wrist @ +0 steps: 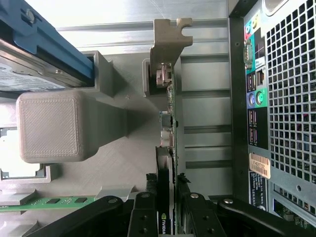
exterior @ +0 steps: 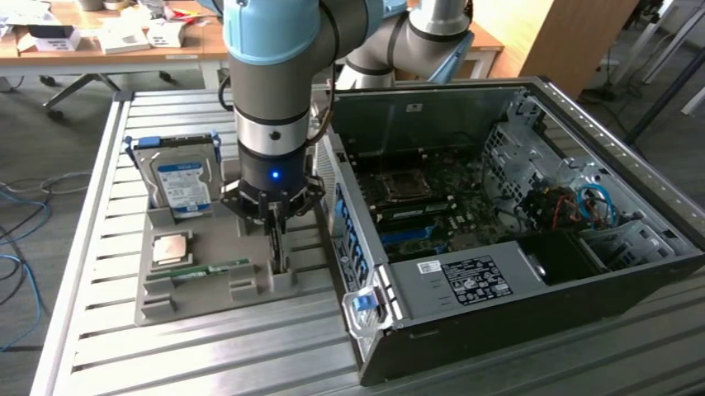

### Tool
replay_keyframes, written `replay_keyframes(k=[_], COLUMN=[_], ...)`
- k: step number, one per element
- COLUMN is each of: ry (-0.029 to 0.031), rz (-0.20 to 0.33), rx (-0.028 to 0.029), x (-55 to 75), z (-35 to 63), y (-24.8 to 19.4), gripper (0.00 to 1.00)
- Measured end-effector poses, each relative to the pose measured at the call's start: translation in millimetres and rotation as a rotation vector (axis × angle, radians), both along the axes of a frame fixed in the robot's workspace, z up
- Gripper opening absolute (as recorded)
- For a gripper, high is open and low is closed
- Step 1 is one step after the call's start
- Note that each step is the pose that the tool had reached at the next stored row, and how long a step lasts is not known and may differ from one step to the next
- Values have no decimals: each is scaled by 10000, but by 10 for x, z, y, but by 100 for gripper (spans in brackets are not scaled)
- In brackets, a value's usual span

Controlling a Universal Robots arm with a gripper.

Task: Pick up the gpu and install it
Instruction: 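Pick up the gpu and move the gpu toward the slot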

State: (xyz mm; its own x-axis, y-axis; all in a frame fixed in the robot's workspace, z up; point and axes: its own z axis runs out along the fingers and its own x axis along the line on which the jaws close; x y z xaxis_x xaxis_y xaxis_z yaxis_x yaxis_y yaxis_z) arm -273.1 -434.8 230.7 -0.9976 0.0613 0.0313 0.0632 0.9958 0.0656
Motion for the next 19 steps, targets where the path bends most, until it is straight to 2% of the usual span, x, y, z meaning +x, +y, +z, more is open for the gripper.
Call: replay_keyframes(k=[9,13,19], ry=[0,-1,0], rz=[5,251,273], rx=[0,1,0], x=[0,0,0], z=[0,0,1], y=[0,0,0], gripper=[26,26,26])
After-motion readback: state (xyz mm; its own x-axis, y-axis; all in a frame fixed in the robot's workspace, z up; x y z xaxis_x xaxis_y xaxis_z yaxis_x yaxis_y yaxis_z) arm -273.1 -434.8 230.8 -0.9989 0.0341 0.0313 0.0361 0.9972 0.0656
